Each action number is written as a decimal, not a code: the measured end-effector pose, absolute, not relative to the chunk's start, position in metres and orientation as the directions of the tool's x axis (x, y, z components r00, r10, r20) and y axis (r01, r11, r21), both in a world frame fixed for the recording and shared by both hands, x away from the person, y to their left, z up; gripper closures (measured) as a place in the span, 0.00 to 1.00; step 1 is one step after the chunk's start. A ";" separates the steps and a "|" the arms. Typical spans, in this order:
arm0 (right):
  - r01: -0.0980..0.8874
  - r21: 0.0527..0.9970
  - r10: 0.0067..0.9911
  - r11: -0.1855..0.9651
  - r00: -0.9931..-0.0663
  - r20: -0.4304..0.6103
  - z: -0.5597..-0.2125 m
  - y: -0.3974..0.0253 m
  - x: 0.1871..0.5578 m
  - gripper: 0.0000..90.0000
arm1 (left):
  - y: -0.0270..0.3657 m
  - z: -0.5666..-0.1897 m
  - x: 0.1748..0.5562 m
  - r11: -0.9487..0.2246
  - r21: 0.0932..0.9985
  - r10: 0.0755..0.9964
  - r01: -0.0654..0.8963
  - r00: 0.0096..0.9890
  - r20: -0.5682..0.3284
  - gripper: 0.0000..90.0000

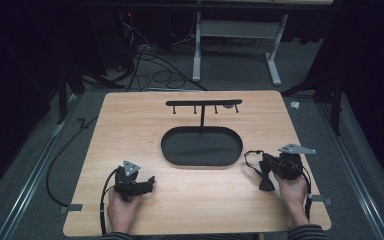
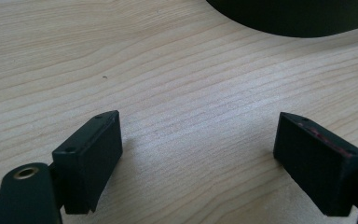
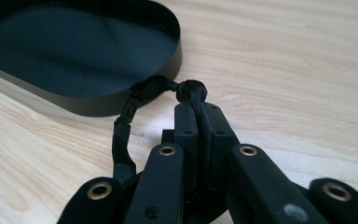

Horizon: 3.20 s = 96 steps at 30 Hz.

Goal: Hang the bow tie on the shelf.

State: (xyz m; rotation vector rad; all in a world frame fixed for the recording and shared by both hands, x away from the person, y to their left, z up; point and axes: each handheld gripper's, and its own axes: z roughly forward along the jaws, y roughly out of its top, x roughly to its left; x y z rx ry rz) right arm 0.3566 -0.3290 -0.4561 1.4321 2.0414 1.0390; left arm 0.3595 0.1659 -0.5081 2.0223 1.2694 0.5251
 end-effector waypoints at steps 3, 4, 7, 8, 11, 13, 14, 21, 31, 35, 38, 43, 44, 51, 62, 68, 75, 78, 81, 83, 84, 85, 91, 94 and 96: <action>0.573 0.794 0.922 0.201 -0.384 0.043 -0.447 -0.328 0.351 0.97 | 0.166 -0.508 0.360 -0.290 0.729 0.897 0.620 0.442 -0.020 0.18; 0.573 0.794 0.922 0.201 -0.384 0.043 -0.447 -0.328 0.351 0.97 | 0.166 -0.508 0.360 -0.291 0.728 0.897 0.621 0.442 -0.019 0.18; 0.556 0.804 0.917 0.211 -0.396 0.033 -0.440 -0.326 0.348 0.97 | 0.166 -0.508 0.360 -0.290 0.728 0.897 0.621 0.442 -0.020 0.18; 0.550 0.807 0.915 0.215 -0.401 0.030 -0.438 -0.325 0.347 0.97 | 0.166 -0.508 0.360 -0.290 0.728 0.897 0.621 0.442 -0.019 0.18; 0.536 0.816 0.912 0.216 -0.409 0.027 -0.433 -0.323 0.344 0.97 | 0.166 -0.508 0.360 -0.290 0.728 0.897 0.621 0.442 -0.020 0.18; 0.525 0.823 0.910 0.219 -0.415 0.022 -0.430 -0.321 0.343 0.97 | 0.166 -0.508 0.360 -0.289 0.729 0.897 0.620 0.442 -0.020 0.18; 0.519 0.826 0.908 0.220 -0.419 0.021 -0.428 -0.319 0.342 0.97 | 0.166 -0.508 0.360 -0.289 0.729 0.897 0.620 0.442 -0.020 0.18; 0.484 0.844 0.895 0.231 -0.445 0.010 -0.416 -0.310 0.339 0.97 | 0.166 -0.508 0.360 -0.289 0.729 0.897 0.621 0.442 -0.020 0.18; 0.469 0.850 0.872 0.242 -0.489 0.022 -0.409 -0.294 0.340 0.97 | 0.166 -0.508 0.359 -0.288 0.729 0.897 0.621 0.441 -0.021 0.18; 0.455 0.854 0.861 0.253 -0.509 0.016 -0.405 -0.291 0.342 0.97 | 0.166 -0.508 0.359 -0.288 0.729 0.897 0.621 0.441 -0.021 0.18; 0.453 0.856 0.857 0.249 -0.515 0.023 -0.404 -0.289 0.342 0.97 | 0.166 -0.508 0.359 -0.289 0.729 0.897 0.621 0.441 -0.021 0.18; 0.451 0.857 0.847 0.251 -0.531 0.031 -0.406 -0.286 0.343 0.97 | 0.166 -0.508 0.359 -0.288 0.729 0.897 0.621 0.441 -0.021 0.18; 0.451 0.857 0.847 0.250 -0.531 0.032 -0.405 -0.285 0.343 0.97 | 0.166 -0.508 0.359 -0.289 0.729 0.897 0.621 0.441 -0.021 0.18; 0.431 0.863 0.829 0.264 -0.559 0.026 -0.395 -0.279 0.349 0.97 | 0.166 -0.508 0.359 -0.288 0.729 0.897 0.621 0.441 -0.021 0.18; 0.414 0.875 0.820 0.250 -0.571 0.036 -0.385 -0.271 0.367 0.97 | 0.166 -0.508 0.359 -0.289 0.728 0.897 0.622 0.441 -0.020 0.18; 0.406 0.882 0.822 0.239 -0.568 0.039 -0.378 -0.273 0.374 0.97 | 0.166 -0.508 0.359 -0.288 0.729 0.897 0.621 0.441 -0.021 0.18; 0.404 0.884 0.829 0.234 -0.558 0.035 -0.373 -0.274 0.380 0.97 | 0.166 -0.508 0.359 -0.288 0.729 0.897 0.621 0.441 -0.021 0.18; 0.399 0.888 0.834 0.228 -0.551 0.034 -0.371 -0.275 0.382 0.97 | 0.166 -0.508 0.359 -0.288 0.729 0.897 0.621 0.441 -0.021 0.18; 0.402 0.889 0.838 0.221 -0.544 0.038 -0.368 -0.277 0.386 0.97 | 0.166 -0.508 0.359 -0.288 0.729 0.897 0.621 0.441 -0.021 0.18; 0.401 0.889 0.840 0.219 -0.541 0.037 -0.365 -0.277 0.390 0.97 | 0.166 -0.508 0.359 -0.289 0.729 0.897 0.621 0.441 -0.021 0.18; 0.401 0.889 0.840 0.219 -0.541 0.037 -0.365 -0.277 0.390 0.97 | 0.166 -0.508 0.359 -0.289 0.729 0.897 0.621 0.441 -0.021 0.18; 0.400 0.889 0.841 0.222 -0.540 0.033 -0.364 -0.277 0.392 0.97 | 0.166 -0.508 0.359 -0.289 0.728 0.897 0.621 0.441 -0.020 0.18; 0.397 0.893 0.844 0.213 -0.534 0.036 -0.361 -0.278 0.397 0.97 | 0.166 -0.508 0.359 -0.288 0.729 0.897 0.621 0.441 -0.021 0.18; 0.398 0.894 0.847 0.208 -0.530 0.038 -0.360 -0.277 0.400 0.97 | 0.166 -0.508 0.359 -0.288 0.729 0.897 0.621 0.441 -0.021 0.18; 0.398 0.893 0.849 0.208 -0.526 0.037 -0.359 -0.278 0.402 0.97 | 0.166 -0.508 0.359 -0.288 0.729 0.897 0.621 0.441 -0.021 0.18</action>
